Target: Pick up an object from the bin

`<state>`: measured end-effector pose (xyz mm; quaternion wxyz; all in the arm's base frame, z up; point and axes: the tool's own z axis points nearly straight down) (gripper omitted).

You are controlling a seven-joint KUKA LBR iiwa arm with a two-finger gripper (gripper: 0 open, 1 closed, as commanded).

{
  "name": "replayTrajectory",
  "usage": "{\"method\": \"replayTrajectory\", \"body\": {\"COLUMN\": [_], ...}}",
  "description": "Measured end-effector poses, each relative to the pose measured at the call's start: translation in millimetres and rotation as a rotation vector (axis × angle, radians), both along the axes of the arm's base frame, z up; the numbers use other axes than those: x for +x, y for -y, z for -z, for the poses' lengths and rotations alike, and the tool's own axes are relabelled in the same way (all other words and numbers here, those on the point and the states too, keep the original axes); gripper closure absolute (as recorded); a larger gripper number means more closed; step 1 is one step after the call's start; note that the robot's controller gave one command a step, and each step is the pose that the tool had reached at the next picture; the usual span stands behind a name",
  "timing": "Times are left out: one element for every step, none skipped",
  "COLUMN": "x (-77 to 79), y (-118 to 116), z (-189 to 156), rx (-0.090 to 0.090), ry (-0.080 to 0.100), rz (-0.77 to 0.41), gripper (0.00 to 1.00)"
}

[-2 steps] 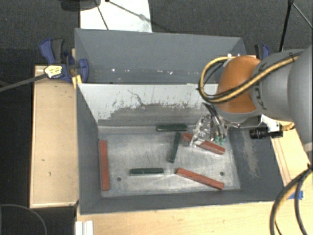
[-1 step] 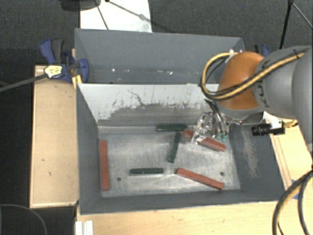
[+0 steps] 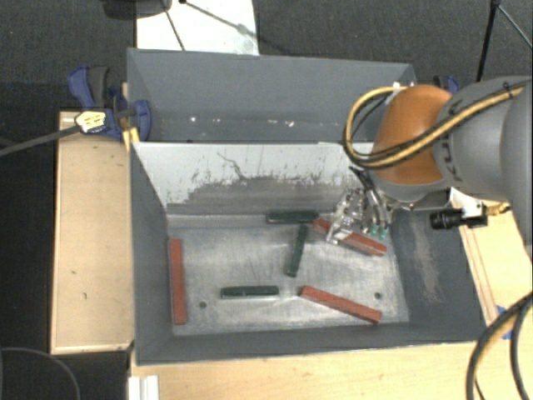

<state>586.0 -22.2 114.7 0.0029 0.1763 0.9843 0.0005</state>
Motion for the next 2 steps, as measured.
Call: {"method": "replayTrajectory", "body": {"x": [-0.3,-1.5], "y": [0.0,0.0], "z": [-5.2,-13.6], "rx": [0.000,0.000], "ry": [-0.002,-0.008], "rz": [-0.001,-0.002], "gripper": [1.00,1.00]}}
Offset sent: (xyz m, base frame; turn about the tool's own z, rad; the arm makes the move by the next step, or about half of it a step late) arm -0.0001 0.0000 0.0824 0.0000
